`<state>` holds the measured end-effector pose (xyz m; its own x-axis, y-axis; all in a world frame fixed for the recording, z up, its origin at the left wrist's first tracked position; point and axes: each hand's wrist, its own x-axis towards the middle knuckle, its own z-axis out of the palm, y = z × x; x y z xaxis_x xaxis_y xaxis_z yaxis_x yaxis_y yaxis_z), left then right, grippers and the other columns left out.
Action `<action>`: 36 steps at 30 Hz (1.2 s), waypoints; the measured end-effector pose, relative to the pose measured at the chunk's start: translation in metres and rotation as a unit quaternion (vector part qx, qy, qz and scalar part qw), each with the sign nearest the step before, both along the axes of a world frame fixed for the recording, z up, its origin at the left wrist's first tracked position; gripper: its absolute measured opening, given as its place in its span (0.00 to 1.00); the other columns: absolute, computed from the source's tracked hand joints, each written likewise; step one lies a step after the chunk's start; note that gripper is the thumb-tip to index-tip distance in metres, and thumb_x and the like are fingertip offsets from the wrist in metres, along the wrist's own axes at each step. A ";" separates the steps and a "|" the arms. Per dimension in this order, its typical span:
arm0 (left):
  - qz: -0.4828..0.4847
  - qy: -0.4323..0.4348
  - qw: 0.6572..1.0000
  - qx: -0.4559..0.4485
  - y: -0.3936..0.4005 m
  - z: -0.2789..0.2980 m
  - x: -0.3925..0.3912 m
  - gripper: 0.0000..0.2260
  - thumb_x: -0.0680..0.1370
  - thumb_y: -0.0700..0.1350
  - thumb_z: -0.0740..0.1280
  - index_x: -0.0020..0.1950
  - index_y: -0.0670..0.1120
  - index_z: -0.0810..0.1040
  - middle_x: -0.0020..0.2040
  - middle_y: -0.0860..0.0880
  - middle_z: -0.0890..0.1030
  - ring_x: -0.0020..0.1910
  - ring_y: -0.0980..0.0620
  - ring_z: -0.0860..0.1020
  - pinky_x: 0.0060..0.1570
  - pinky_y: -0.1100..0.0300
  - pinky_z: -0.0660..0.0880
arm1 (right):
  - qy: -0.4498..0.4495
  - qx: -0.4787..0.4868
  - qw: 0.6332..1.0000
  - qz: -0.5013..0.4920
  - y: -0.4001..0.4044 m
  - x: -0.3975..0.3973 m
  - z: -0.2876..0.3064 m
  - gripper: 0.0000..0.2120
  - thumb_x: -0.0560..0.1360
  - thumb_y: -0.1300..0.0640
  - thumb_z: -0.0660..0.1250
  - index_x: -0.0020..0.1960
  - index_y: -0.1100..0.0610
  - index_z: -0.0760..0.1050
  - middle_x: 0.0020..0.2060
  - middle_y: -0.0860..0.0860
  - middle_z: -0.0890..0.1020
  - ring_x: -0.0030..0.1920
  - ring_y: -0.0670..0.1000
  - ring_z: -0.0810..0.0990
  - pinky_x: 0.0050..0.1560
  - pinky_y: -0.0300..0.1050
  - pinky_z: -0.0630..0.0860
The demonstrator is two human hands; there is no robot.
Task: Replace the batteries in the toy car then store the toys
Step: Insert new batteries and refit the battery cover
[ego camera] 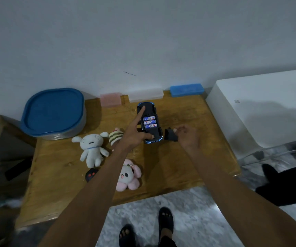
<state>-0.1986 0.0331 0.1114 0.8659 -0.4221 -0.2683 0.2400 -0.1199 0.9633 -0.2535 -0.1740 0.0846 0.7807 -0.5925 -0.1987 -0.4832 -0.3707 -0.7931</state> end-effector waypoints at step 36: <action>0.004 0.010 0.999 -0.042 0.025 0.011 0.006 0.48 0.68 0.23 0.73 0.73 0.67 0.64 0.71 0.44 0.72 0.60 0.46 0.79 0.48 0.56 0.82 | -0.039 0.084 0.973 0.210 0.054 0.062 0.077 0.04 0.77 0.59 0.71 0.50 0.54 0.83 0.47 0.48 0.84 0.48 0.41 0.80 0.43 0.37 0.70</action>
